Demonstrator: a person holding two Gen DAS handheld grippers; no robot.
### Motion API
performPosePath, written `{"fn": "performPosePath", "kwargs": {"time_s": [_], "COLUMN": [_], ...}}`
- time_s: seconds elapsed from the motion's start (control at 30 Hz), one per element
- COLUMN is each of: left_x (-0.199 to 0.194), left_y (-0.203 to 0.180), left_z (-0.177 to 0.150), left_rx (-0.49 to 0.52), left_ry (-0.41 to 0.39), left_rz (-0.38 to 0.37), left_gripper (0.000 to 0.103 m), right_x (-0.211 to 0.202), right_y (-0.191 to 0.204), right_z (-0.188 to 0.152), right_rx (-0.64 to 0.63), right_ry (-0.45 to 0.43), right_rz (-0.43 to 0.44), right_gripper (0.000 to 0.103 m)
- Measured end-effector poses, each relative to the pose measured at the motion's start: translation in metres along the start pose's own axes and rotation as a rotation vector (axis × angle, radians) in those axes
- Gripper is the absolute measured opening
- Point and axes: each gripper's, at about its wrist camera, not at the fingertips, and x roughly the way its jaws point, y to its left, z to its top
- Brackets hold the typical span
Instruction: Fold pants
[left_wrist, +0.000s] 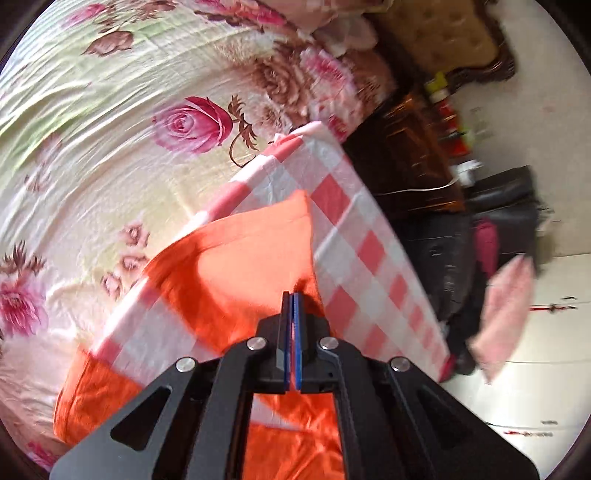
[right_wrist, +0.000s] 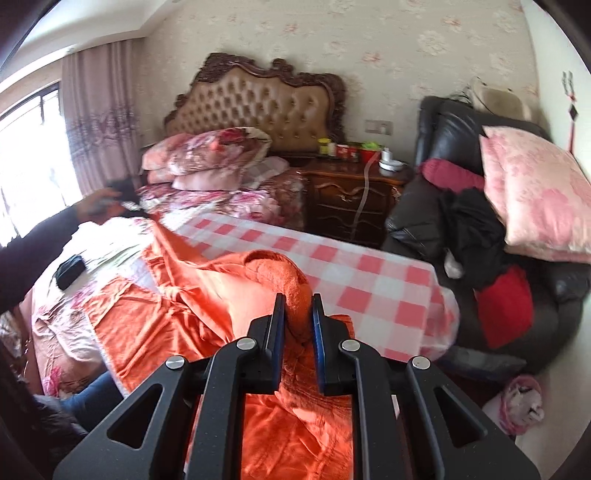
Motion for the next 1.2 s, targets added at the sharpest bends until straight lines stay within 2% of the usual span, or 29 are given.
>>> {"fn": "performPosePath", "kwargs": {"time_s": [0.03, 0.07, 0.17, 0.23, 0.3, 0.4, 0.43, 0.47, 0.5, 0.53, 0.57, 0.6, 0.63, 0.7, 0.8, 0.9, 0.97, 1.2], "left_x": [-0.016, -0.038, -0.065, -0.062, -0.045, -0.028, -0.029, -0.03, -0.033, -0.037, -0.039, -0.038, -0.036, -0.032, -0.033, -0.043, -0.046, -0.036], "left_y": [0.013, 0.041, 0.115, 0.17, 0.213, 0.252, 0.256, 0.258, 0.257, 0.259, 0.259, 0.26, 0.259, 0.263, 0.272, 0.282, 0.289, 0.283], "left_z": [-0.016, -0.044, -0.105, -0.152, -0.186, -0.217, -0.219, -0.223, -0.225, -0.227, -0.229, -0.228, -0.226, -0.223, -0.222, -0.222, -0.221, -0.216], "left_rx": [0.004, 0.0, -0.043, -0.069, -0.098, -0.127, -0.124, -0.114, -0.109, -0.106, -0.103, -0.111, -0.121, -0.15, -0.189, -0.222, -0.232, -0.219], "left_ry": [-0.018, -0.043, -0.079, -0.081, -0.063, -0.054, -0.064, -0.082, -0.09, -0.098, -0.1, -0.098, -0.095, -0.096, -0.103, -0.138, -0.146, -0.124], "left_rz": [-0.023, -0.064, -0.142, -0.151, -0.147, -0.171, -0.187, -0.22, -0.237, -0.261, -0.286, -0.309, -0.321, -0.332, -0.359, -0.405, -0.414, -0.424], "left_gripper": [0.0, 0.0, 0.0, 0.0, 0.0, 0.0, 0.0, 0.0, 0.001, 0.001, 0.004, 0.011, 0.021, 0.033, 0.037, 0.053, 0.055, 0.055], "right_x": [-0.002, -0.005, -0.018, -0.023, -0.016, 0.001, 0.006, 0.005, 0.002, -0.003, -0.007, -0.01, -0.011, -0.01, -0.009, -0.016, -0.021, -0.017], "right_y": [-0.002, -0.003, -0.003, -0.004, -0.004, -0.008, -0.01, -0.009, -0.007, -0.006, -0.006, -0.006, -0.007, -0.008, -0.013, -0.018, -0.02, -0.024], "right_z": [-0.009, -0.021, -0.057, -0.094, -0.139, -0.187, -0.202, -0.211, -0.217, -0.221, -0.222, -0.223, -0.224, -0.226, -0.231, -0.234, -0.236, -0.235], "right_rx": [0.013, 0.024, 0.072, 0.135, 0.202, 0.324, 0.382, 0.42, 0.453, 0.486, 0.508, 0.539, 0.58, 0.633, 0.758, 0.848, 0.893, 0.947], "right_ry": [0.004, 0.007, 0.014, 0.047, 0.124, 0.223, 0.248, 0.252, 0.246, 0.237, 0.233, 0.226, 0.213, 0.21, 0.18, 0.13, 0.092, 0.091], "right_rz": [-0.009, -0.018, -0.026, -0.022, -0.023, 0.001, -0.004, -0.01, -0.012, -0.021, -0.026, -0.025, -0.009, 0.018, 0.067, 0.108, 0.134, 0.111], "right_gripper": [0.014, 0.014, 0.014, 0.014, 0.015, 0.022, 0.029, 0.032, 0.039, 0.052, 0.06, 0.07, 0.071, 0.071, 0.071, 0.081, 0.083, 0.086]}}
